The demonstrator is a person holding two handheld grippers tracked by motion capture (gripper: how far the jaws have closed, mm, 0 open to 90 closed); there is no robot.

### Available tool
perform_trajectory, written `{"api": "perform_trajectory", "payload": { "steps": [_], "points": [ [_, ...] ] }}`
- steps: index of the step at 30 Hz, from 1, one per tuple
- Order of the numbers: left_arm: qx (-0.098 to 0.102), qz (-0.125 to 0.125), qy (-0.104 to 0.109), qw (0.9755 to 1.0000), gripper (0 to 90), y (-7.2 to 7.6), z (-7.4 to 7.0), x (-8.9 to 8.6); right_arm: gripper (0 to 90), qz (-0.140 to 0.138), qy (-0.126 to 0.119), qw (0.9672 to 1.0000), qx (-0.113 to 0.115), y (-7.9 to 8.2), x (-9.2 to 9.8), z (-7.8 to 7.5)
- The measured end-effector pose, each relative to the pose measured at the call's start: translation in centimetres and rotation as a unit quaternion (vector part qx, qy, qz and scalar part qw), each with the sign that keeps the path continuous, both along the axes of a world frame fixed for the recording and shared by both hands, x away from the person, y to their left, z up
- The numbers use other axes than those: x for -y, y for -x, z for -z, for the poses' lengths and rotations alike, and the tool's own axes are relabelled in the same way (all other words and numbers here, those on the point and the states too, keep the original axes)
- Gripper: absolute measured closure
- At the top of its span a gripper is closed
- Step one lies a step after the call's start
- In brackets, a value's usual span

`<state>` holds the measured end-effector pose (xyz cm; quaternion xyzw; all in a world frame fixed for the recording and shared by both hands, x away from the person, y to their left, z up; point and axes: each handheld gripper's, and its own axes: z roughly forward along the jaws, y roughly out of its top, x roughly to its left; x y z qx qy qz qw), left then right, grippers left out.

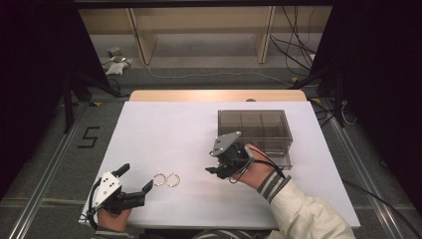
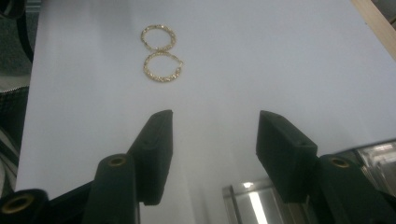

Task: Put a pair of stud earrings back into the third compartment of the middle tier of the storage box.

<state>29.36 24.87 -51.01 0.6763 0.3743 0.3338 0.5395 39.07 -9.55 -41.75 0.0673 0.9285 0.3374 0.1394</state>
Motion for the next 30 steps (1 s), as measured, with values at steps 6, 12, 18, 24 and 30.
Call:
{"api": "perform_trajectory", "payload": {
  "steps": [6,12,18,24,30],
  "points": [
    [-0.001,-0.01,-0.004,0.9999,3.7,0.4,0.1,-0.3,47.3,-0.006,0.002,0.9999,-0.008,-0.3,-1.5,0.5],
    [-0.006,-0.019,-0.005,0.9998,4.2,0.7,0.2,-0.5,47.6,-0.011,-0.003,0.9998,-0.013,-0.6,-2.6,0.8],
    [-0.008,-0.028,-0.004,0.9996,4.4,1.1,0.2,-0.9,47.7,-0.015,0.003,0.9997,-0.018,-0.8,-3.7,1.1],
    [-0.01,-0.036,-0.008,0.9993,4.8,1.5,0.3,-1.2,47.6,-0.021,0.013,0.9995,-0.021,-1.1,-5.1,1.7],
    [-0.01,-0.044,-0.006,0.999,5.1,1.8,0.3,-1.6,47.8,-0.021,0.012,0.9994,-0.023,-1.2,-5.9,1.9]
  ]
}}
